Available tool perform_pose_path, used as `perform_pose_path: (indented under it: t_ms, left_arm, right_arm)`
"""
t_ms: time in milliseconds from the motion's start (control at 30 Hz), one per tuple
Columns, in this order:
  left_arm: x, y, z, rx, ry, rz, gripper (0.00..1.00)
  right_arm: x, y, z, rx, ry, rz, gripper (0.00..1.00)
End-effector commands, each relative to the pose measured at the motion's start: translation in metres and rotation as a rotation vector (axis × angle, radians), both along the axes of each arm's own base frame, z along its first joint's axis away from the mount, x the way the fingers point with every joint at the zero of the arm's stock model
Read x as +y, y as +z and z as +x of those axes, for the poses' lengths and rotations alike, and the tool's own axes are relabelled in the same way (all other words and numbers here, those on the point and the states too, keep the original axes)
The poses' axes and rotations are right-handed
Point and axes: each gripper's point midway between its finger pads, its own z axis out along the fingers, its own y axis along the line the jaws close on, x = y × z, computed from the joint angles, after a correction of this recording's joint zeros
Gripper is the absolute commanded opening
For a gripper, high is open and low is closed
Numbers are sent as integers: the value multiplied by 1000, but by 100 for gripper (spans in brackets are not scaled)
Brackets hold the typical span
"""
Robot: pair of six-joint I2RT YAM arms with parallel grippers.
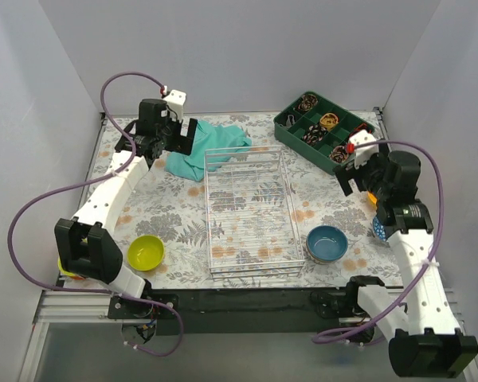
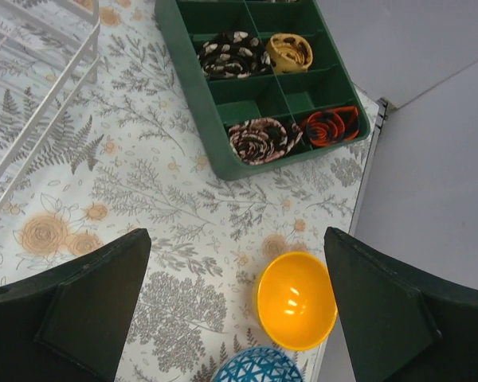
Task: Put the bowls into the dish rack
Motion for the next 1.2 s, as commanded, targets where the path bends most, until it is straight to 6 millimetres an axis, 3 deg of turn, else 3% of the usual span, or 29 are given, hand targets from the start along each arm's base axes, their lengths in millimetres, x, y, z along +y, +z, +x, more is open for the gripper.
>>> perform_pose_path:
  t_ms: [0,33,133,300,367,400,467,500,533,600,667,700,733,800,833,933,967,1000,1033,1067,1133,1167]
  left_arm:
    - [-3,27,-16,12,-13,-56,98]
    - [0,28,-22,16,-7,-49,98]
    - [3,22,-39,72,-53,-11,98]
    - [-2,38,-79,118,-175,-21,98]
    - [-1,26,-90,168,-180,-18,98]
    - [2,22,-90,175,-161,-20,98]
    - [1,13,-82,169,-151,-19,98]
    - [0,10,-76,164,-151,-23,98]
    - [-2,13,-61,110,-148,-26,98]
    - [-4,-1,-38,107,-129,-13,98]
    - [-10,11,-13,65,-125,-34,87]
    - [-13,4,-4,85,-121,-47,65]
    - [-17,-12,6,130,-122,-62,49]
    - [-25,-14,18,140,-124,-112,11]
    - [-31,-20,26,134,-139,-130,0]
    - [-37,-38,42,140,-151,-196,0]
    - [-28,-41,49,160,-117,-251,0]
    - [-26,-33,61,152,-102,-304,0]
    - [-24,-38,66,183,-94,-347,0]
    - [-17,-55,75,217,-65,-358,0]
    - [-19,-57,85,207,-91,-356,0]
    - [-22,-69,88,227,-98,-365,0]
  right_arm:
    - [7,22,25,30,33,25,99]
    - [9,29,30,27,31,46,99]
    - [28,19,41,98,91,140,99]
    - [62,32,60,198,184,327,99]
    - [67,30,71,230,191,343,99]
    - [70,42,76,215,186,349,98]
    - [67,40,85,252,136,362,99]
    - [70,50,88,238,144,368,99]
    - [70,48,88,246,155,351,99]
    - [69,48,91,238,145,319,99]
    - [67,49,92,236,122,309,97]
    - [67,49,92,244,119,312,96]
    - [68,55,92,237,121,312,94]
    - [68,54,92,232,116,296,91]
    - [67,51,92,232,110,288,87]
    - [60,48,96,230,50,300,85]
    - [62,47,96,235,47,312,85]
    - [62,46,96,240,49,314,84]
    - [63,45,96,242,52,317,85]
    - [62,43,96,248,47,315,85]
    - [60,37,99,261,28,313,85]
    - [60,35,100,266,24,312,84]
